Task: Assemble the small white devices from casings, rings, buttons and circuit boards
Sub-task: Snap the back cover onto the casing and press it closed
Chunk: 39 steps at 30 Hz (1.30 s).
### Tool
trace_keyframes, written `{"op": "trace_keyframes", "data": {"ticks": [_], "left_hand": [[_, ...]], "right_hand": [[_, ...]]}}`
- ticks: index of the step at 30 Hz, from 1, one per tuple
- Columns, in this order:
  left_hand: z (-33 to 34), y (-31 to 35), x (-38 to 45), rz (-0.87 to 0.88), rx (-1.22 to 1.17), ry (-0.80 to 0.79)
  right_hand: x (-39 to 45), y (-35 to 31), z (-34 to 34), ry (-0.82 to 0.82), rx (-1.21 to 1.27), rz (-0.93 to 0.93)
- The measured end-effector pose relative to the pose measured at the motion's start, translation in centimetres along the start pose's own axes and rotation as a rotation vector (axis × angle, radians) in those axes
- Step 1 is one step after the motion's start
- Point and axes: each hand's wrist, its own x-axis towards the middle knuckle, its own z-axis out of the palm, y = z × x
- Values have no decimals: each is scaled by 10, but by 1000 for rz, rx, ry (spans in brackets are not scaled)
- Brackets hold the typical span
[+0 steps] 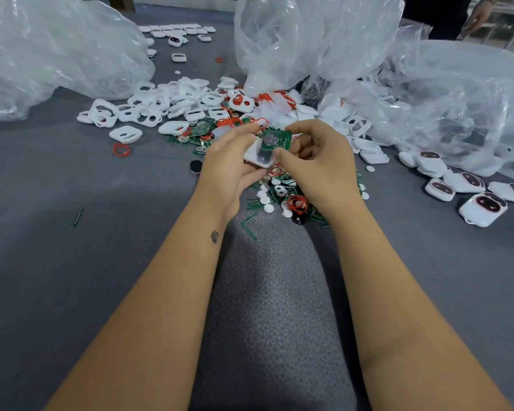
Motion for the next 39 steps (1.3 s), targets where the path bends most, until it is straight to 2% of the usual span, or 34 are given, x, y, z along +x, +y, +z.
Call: {"op": "trace_keyframes", "data": {"ticks": [5, 11, 27, 34, 39], "left_hand": [[1, 1, 0, -122, -248, 3], [3, 0, -1, -151, -319, -38], [5, -2, -1, -148, -293, -55], [4, -7, 0, -58, -159, -67], [3, -5, 0, -17, -192, -100]], "right_hand": [[-1, 5, 0, 33, -99, -58], [-1, 10, 4, 22, -210, -145], [-1, 12, 6, 30, -226, -151], [-1, 11, 4, 10, -234, -135], [-2, 4, 6, 73, 30, 5]]}}
